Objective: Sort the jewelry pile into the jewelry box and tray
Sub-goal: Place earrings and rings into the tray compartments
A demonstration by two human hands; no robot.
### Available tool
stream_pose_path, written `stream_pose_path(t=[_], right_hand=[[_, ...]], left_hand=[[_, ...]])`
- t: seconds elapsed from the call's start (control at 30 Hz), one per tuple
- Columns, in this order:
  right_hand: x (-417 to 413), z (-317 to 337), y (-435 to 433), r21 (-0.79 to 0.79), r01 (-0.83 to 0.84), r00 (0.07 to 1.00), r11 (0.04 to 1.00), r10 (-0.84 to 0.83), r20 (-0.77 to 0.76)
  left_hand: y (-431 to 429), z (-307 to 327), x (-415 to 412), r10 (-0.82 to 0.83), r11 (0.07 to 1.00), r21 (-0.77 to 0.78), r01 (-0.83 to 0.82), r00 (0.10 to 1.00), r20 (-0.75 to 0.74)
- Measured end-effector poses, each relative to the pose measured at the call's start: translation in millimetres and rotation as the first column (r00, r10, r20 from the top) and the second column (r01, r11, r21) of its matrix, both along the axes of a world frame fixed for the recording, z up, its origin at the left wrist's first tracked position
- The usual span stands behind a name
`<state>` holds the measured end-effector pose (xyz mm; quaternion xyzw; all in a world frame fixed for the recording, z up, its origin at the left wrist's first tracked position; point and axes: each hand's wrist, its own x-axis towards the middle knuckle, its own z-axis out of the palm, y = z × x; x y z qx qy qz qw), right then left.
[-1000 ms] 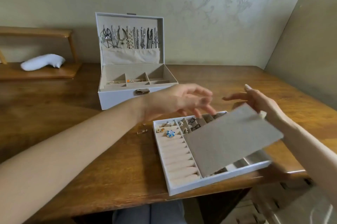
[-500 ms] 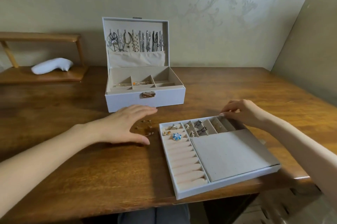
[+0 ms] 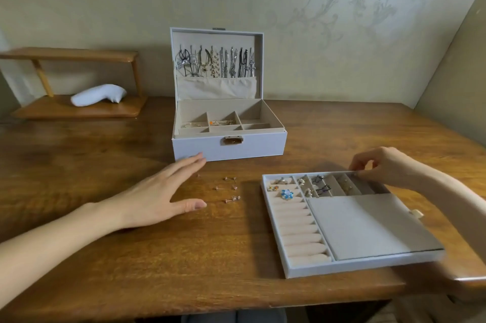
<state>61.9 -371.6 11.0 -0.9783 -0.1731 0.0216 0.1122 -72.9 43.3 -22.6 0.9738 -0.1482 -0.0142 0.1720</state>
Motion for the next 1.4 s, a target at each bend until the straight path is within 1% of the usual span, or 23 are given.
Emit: stream_pose_path(t=[0.03, 0.07, 0.1, 0.13, 0.17, 0.2, 0.23, 0.33, 0.4, 0.43, 0.53, 0.63, 0.77, 0.87, 0.93, 1.03, 1.1, 1.17, 1.23, 1.27, 1.3, 1.33, 1.4], right_hand=[[2.1, 0.2, -1.7, -0.006, 0.026, 1.0, 1.0, -0.026, 0.003], [3.8, 0.0, -2.7, -0.004, 0.046, 0.999, 0.999, -0.046, 0.005], [5.2, -0.2, -3.3, 0.003, 0.064, 0.998, 0.998, -0.064, 0.006], [6.0, -0.3, -3.1, 0.006, 0.073, 0.997, 0.997, -0.073, 0.007], [6.6, -0.6, -3.0, 0.008, 0.081, 0.997, 0.997, -0.081, 0.006], [7.1, -1.1, -2.8, 0.009, 0.084, 0.996, 0.996, -0.084, 0.004], [7.0, -1.1, -2.4, 0.009, 0.087, 0.996, 0.996, -0.087, 0.0], [5.4, -1.4, -2.0, 0.017, 0.082, 0.997, 0.997, -0.081, -0.006], [5.0, -2.0, -2.6, 0.037, 0.063, 0.998, 0.997, -0.063, 0.008], [4.2, -2.6, -2.7, 0.047, 0.056, 0.998, 0.997, -0.057, 0.011], [5.2, -6.2, -2.8, 0.063, 0.059, 0.998, 0.996, -0.061, 0.029], [7.6, -4.8, -5.3, 0.044, 0.052, 0.999, 0.998, -0.052, 0.012], [9.4, 7.5, 0.2, -0.127, -0.023, 0.997, 0.992, 0.014, -0.071], [12.3, 11.0, 7.5, -0.21, -0.062, 0.996, 0.976, 0.048, -0.071], [13.9, 9.4, 7.4, -0.192, -0.05, 0.998, 0.98, 0.043, -0.039], [17.8, 1.9, -1.2, -0.086, -0.007, 1.0, 0.996, 0.009, 0.023], [20.0, -1.3, -4.2, -0.031, 0.002, 0.999, 1.0, 0.0, 0.05], [22.6, -1.4, -3.4, -0.003, 0.002, 0.999, 1.0, -0.002, 0.053], [27.5, -1.8, 0.1, 0.025, 0.006, 0.997, 1.0, -0.008, 0.077], [30.7, -2.2, 2.2, 0.041, 0.012, 0.995, 0.999, -0.016, 0.1], [34.3, -2.7, 5.0, 0.061, 0.017, 0.993, 0.998, -0.024, 0.12], [37.3, -3.6, 8.1, 0.076, 0.018, 0.991, 0.997, -0.028, 0.13], [42.7, -4.9, 14.8, 0.104, 0.005, 0.992, 0.995, -0.018, 0.127]], left_hand=[[1.6, 3.1, -0.7, 0.008, 0.999, -0.045, -0.004, 0.996, 0.087], [3.1, 6.4, 0.2, 0.029, 0.996, -0.088, -0.011, 0.977, 0.21], [5.1, 10.2, 3.8, 0.059, 0.994, -0.109, -0.022, 0.935, 0.35], [6.5, 14.4, 9.7, 0.089, 0.994, -0.093, -0.051, 0.876, 0.474], [6.8, 19.1, 17.3, 0.118, 0.993, -0.051, -0.108, 0.82, 0.56], [6.6, 22.7, 27.1, 0.14, 0.984, 0.005, -0.178, 0.789, 0.598], [4.7, 26.3, 36.2, 0.153, 0.97, 0.064, -0.234, 0.792, 0.591], [-9.0, 31.2, 57.4, 0.182, 0.932, 0.202, -0.302, 0.87, 0.459], [-16.8, 30.4, 64.4, 0.225, 0.909, 0.246, -0.335, 0.894, 0.387], [-19.0, 29.3, 65.7, 0.241, 0.903, 0.246, -0.352, 0.889, 0.388], [-19.9, 26.0, 66.0, 0.269, 0.907, 0.186, -0.379, 0.859, 0.436], [-19.4, 23.1, 64.0, 0.276, 0.926, 0.116, -0.359, 0.855, 0.439], [-14.1, 18.4, 62.7, 0.255, 0.945, 0.063, -0.32, 0.844, 0.472], [-9.6, 15.3, 63.1, 0.247, 0.949, 0.058, -0.31, 0.846, 0.472], [-6.2, 15.8, 63.9, 0.247, 0.949, 0.054, -0.31, 0.842, 0.48], [-1.1, 16.8, 65.7, 0.227, 0.955, 0.064, -0.289, 0.853, 0.47], [3.3, 18.5, 64.7, 0.18, 0.966, 0.075, -0.247, 0.852, 0.491], [8.5, 20.8, 62.9, 0.121, 0.979, 0.066, -0.195, 0.807, 0.578], [8.8, 26.4, 54.2, 0.137, 0.989, -0.05, -0.142, 0.715, 0.686], [8.1, 28.9, 49.0, 0.134, 0.991, -0.09, -0.1, 0.691, 0.71], [5.9, 31.4, 43.2, 0.104, 0.994, -0.1, -0.048, 0.713, 0.693], [2.7, 33.0, 37.2, 0.07, 0.996, -0.092, -0.016, 0.78, 0.622], [-5.0, 31.7, 29.2, 0.007, 1.0, -0.03, 0.005, 0.929, 0.371]])
